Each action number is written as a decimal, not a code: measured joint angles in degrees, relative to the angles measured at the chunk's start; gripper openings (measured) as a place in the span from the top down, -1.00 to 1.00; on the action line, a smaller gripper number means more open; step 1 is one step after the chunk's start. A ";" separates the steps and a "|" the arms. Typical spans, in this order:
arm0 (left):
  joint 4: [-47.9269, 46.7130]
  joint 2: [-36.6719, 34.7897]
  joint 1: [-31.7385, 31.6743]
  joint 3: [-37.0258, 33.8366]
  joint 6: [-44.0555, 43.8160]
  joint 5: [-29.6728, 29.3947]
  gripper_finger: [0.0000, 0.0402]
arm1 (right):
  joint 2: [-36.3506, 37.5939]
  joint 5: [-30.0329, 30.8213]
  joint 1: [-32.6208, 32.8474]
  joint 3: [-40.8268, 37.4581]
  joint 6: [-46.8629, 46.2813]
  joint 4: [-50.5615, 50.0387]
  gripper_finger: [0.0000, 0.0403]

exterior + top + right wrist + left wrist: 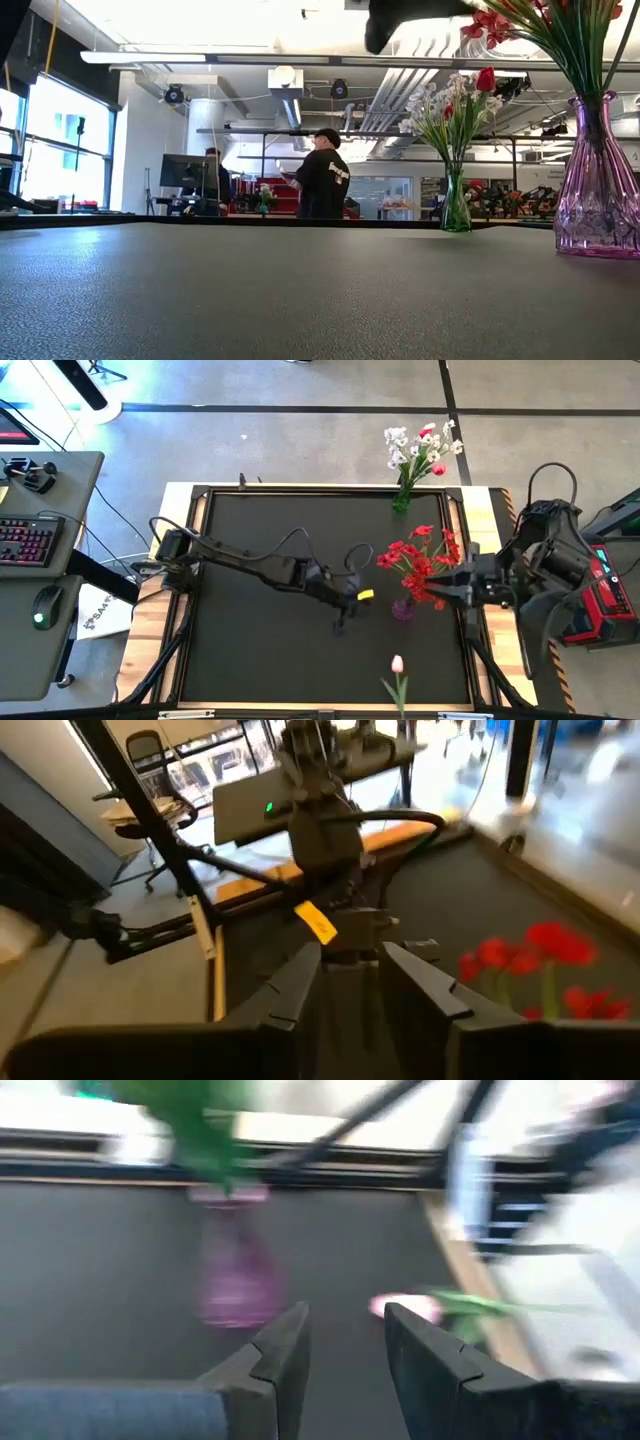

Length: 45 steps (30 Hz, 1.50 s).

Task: Sort flowers into vase by color
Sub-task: Put the pink tulip into the violet vase

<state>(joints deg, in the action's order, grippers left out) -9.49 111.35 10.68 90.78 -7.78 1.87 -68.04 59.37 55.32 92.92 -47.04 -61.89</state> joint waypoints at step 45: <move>20.64 16.28 13.93 2.67 -16.14 -10.49 0.42 | -44.10 -51.84 8.18 -0.02 14.91 -4.44 0.51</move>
<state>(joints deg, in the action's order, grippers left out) 11.15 127.63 24.61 93.45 -23.92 -8.63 -112.14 7.52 63.50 92.90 -32.13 -66.33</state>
